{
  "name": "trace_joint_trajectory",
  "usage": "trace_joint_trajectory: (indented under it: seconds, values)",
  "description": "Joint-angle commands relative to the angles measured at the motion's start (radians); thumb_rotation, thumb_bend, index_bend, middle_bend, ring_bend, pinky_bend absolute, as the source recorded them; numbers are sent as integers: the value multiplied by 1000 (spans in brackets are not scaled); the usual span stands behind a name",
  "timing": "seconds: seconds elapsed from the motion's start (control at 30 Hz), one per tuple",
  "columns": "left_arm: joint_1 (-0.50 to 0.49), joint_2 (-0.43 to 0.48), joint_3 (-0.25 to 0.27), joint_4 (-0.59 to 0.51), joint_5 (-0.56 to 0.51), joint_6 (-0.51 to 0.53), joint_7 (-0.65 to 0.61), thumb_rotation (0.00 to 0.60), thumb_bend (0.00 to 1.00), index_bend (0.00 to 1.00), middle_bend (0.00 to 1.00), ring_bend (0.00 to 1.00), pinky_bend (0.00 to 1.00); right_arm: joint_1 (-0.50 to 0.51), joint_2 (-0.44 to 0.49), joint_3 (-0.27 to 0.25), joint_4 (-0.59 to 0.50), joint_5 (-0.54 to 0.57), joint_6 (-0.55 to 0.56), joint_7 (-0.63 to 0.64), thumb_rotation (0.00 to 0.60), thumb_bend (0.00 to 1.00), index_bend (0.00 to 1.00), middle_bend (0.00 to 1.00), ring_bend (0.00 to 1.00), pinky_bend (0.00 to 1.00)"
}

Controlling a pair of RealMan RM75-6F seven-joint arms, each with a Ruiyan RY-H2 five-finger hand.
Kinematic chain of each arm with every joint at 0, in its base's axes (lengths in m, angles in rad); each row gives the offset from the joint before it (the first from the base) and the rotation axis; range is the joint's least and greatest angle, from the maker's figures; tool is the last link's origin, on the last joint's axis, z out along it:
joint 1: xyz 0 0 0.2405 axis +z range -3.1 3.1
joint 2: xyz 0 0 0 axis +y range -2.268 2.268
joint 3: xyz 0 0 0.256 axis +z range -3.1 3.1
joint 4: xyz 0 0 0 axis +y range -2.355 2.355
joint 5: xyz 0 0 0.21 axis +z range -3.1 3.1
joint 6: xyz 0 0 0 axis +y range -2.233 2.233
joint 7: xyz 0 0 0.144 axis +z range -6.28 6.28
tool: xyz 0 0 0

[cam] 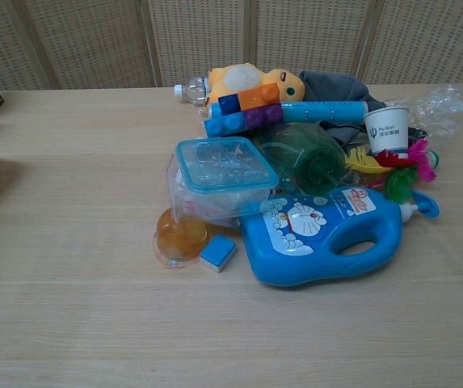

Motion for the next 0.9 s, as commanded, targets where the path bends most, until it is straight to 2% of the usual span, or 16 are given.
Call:
trace_joint_trajectory:
  seconds: [0.03,0.57,0.9]
  values:
    - [-1,-1,0,0,0,-3,1,600,113,0,0,0,0,-1,2,0,-4,1,1,-2,585,406,0,0,0,0]
    - [-42,-6,2,-2,50,-49,-7,600,112,0,0,0,0,-24,12,-6,-15,-4,31,4,586,406,0,0,0,0]
    - [-144,-34,5,2,116,-169,49,600,113,0,0,0,0,-28,15,-5,-15,-3,35,7,587,407,0,0,0,0]
